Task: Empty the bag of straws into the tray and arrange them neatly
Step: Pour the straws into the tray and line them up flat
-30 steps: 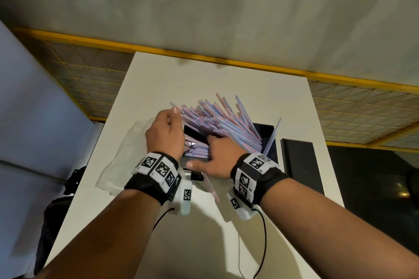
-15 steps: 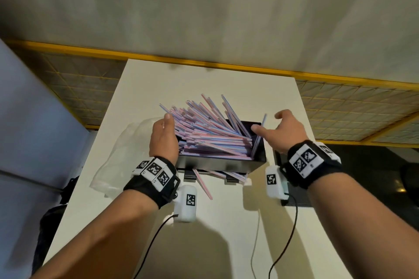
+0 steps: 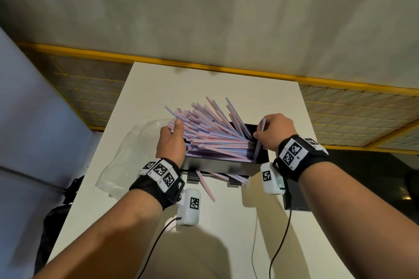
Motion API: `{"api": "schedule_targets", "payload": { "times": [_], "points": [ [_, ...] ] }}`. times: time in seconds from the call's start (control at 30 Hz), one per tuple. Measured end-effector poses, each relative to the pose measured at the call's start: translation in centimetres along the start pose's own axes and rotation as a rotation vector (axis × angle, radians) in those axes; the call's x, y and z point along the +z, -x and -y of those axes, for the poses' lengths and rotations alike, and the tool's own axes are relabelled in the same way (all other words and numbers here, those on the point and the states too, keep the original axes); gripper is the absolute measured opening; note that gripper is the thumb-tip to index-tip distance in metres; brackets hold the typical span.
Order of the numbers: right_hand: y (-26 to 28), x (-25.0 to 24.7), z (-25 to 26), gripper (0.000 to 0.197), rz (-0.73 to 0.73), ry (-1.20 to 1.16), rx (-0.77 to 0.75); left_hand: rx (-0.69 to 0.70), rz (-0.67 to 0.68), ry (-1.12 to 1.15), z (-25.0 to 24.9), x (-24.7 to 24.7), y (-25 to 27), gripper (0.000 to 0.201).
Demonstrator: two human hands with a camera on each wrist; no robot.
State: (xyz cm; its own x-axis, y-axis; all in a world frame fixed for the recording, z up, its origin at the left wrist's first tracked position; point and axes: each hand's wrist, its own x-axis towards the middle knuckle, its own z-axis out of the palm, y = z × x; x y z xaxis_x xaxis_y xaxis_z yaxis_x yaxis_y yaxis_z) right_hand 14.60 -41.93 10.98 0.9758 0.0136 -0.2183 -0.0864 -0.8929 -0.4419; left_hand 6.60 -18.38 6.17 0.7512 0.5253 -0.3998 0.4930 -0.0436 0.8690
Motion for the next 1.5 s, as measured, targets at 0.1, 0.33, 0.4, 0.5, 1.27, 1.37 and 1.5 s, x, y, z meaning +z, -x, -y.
{"api": "schedule_targets", "payload": {
  "times": [0.1,0.33,0.4,0.5,1.27,1.37,1.5],
  "points": [
    [0.6,-0.9,0.6,0.004,0.056,0.005,-0.013,0.004,0.005,-0.010,0.0,0.0,0.1,0.062],
    [2.7,-6.5,5.4,0.010,-0.049,-0.030,-0.239,0.008,-0.030,0.046,0.0,0.1,0.0,0.052],
    [3.7,-7.5,7.8,0.008,-0.046,0.018,-0.369,0.003,-0.034,0.067,-0.1,0.2,0.2,0.058],
    [4.6,-5.7,10.6,0.010,0.054,0.128,-0.544,0.009,-0.037,0.115,-0.3,0.4,0.6,0.063],
    [7.4,11.8,-4.9,0.024,0.288,0.477,-0.032,0.064,-0.063,0.058,1.1,0.8,0.5,0.068],
    [7.1,12.2,-5.3,0.023,0.279,0.486,-0.021,0.042,-0.064,0.037,1.4,0.7,0.0,0.064],
    [6.9,12.2,-5.6,0.023,0.271,0.523,-0.014,0.016,-0.067,0.035,1.9,0.6,-0.4,0.064]
  ]
}}
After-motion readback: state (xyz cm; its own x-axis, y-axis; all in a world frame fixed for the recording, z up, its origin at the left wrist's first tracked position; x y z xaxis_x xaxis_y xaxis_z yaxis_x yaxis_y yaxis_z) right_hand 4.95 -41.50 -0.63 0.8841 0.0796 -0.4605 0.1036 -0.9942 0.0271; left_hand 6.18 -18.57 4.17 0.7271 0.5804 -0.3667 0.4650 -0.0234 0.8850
